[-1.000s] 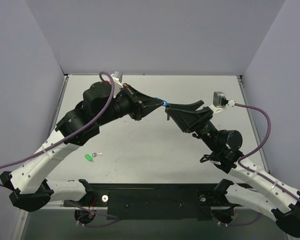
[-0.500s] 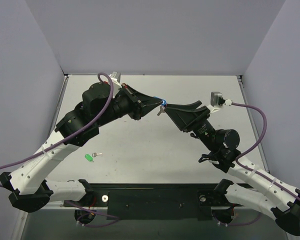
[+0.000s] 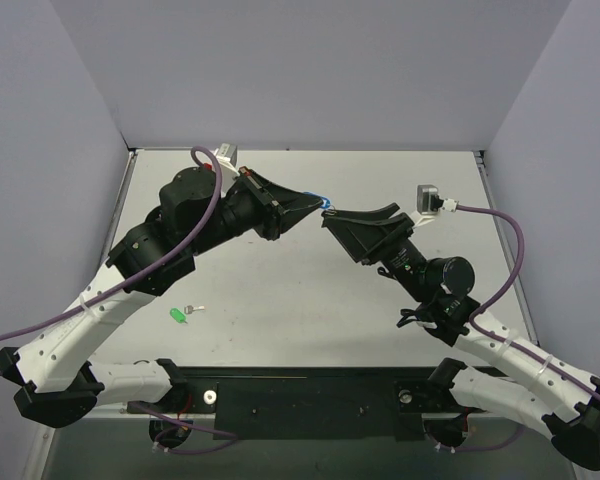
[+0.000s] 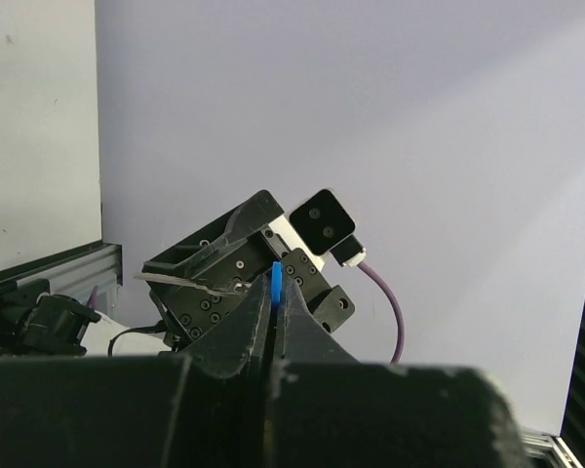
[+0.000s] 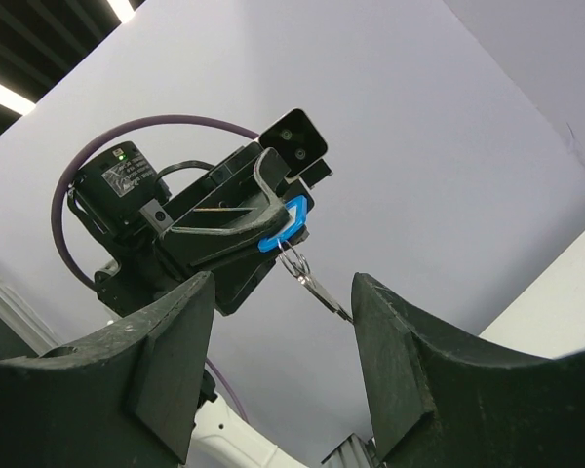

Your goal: Remove the keys from the keyring

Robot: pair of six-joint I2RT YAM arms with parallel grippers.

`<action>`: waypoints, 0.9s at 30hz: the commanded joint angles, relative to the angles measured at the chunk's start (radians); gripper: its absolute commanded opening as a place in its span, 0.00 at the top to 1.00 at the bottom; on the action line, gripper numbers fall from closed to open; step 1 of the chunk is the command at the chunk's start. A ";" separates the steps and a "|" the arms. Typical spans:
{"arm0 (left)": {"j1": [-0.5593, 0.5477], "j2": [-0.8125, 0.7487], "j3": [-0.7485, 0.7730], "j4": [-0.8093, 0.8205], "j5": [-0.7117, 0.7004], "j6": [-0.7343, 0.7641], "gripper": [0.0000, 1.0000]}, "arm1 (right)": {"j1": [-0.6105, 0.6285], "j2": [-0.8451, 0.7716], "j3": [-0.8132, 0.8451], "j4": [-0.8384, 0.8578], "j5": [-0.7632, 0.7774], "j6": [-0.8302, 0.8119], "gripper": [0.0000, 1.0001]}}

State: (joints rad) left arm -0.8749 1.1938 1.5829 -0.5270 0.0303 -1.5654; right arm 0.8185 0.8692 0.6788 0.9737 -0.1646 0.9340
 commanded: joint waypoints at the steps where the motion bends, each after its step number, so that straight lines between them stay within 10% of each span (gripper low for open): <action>1: 0.005 -0.023 -0.001 0.055 -0.018 -0.031 1.00 | 0.007 0.004 0.038 0.062 0.010 -0.024 0.47; 27: 0.007 -0.043 -0.031 0.061 -0.041 -0.028 1.00 | 0.027 0.019 0.074 0.011 0.002 -0.064 0.69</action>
State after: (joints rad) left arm -0.8749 1.1797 1.5608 -0.5186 0.0132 -1.5681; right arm 0.8341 0.8856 0.7082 0.9222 -0.1596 0.8883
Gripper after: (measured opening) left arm 0.035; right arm 0.314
